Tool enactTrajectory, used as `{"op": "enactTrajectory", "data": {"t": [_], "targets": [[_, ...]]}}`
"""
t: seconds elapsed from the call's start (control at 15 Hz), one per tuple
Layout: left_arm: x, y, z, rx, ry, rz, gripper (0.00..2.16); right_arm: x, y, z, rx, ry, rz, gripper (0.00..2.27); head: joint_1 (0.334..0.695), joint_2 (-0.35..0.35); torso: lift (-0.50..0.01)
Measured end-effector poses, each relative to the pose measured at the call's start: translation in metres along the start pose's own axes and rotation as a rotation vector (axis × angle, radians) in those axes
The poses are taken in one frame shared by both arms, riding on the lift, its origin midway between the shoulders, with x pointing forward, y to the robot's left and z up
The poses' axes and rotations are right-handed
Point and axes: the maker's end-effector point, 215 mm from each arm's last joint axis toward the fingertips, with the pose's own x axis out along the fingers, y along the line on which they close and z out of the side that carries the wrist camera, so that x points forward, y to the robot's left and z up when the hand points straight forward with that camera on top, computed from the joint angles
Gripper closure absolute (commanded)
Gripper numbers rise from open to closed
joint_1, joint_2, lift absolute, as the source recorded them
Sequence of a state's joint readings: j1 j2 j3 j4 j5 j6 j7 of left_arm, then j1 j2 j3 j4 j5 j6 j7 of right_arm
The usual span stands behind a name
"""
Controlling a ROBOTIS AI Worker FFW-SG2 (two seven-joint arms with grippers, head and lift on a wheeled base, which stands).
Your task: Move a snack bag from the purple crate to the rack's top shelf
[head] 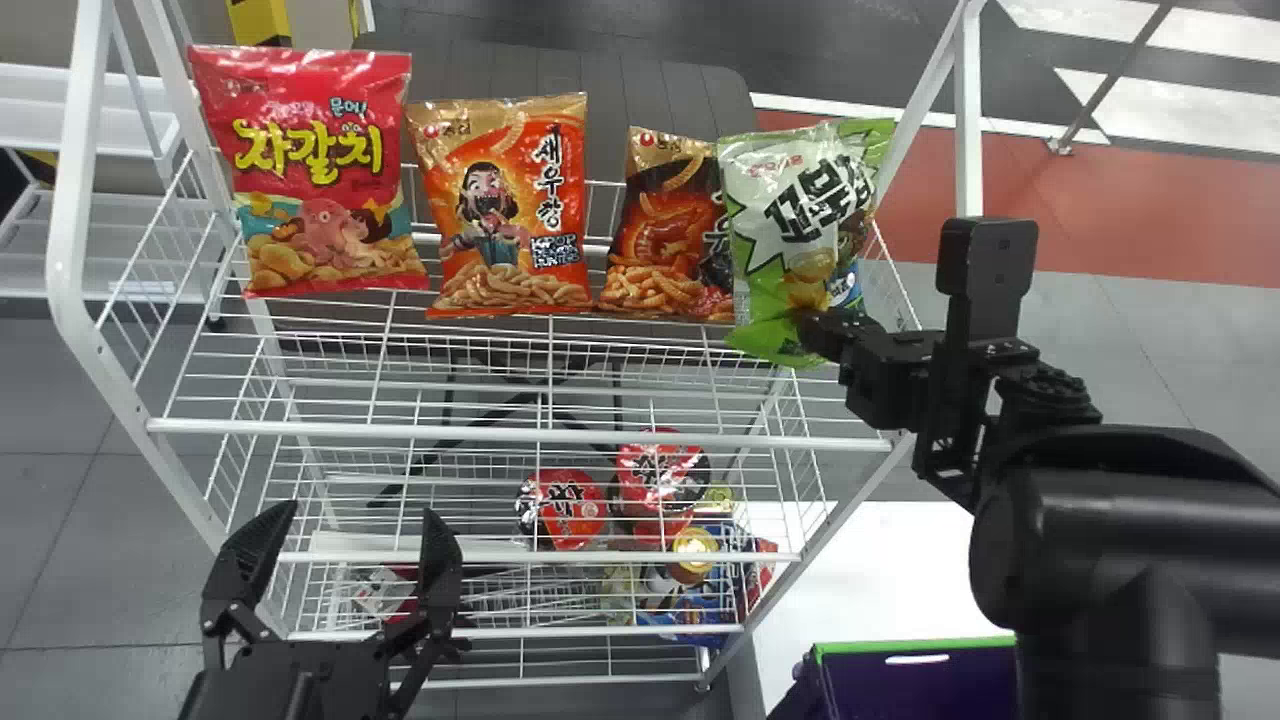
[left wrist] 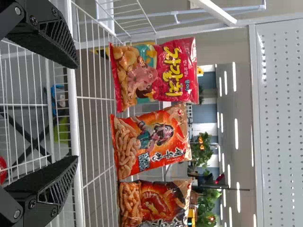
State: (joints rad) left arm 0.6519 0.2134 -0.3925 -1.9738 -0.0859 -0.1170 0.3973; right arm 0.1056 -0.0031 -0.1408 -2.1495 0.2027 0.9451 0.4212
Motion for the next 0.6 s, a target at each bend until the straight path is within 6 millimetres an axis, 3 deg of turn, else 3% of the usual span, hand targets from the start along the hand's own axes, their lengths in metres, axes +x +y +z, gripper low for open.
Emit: {"op": "enactTrajectory", "data": {"t": [0.27, 0.6], "targets": [[0.001, 0.001, -0.001, 0.002, 0.0, 0.001, 0.14, 0.006, -0.01, 0.011, -0.001, -0.053, -0.045, 1.83, 0.695, -0.196, 0.0], [0.001, 0.001, -0.001, 0.002, 0.001, 0.002, 0.14, 0.02, -0.025, 0.006, -0.003, -0.067, -0.115, 1.83, 0.695, -0.209, 0.0]]}}
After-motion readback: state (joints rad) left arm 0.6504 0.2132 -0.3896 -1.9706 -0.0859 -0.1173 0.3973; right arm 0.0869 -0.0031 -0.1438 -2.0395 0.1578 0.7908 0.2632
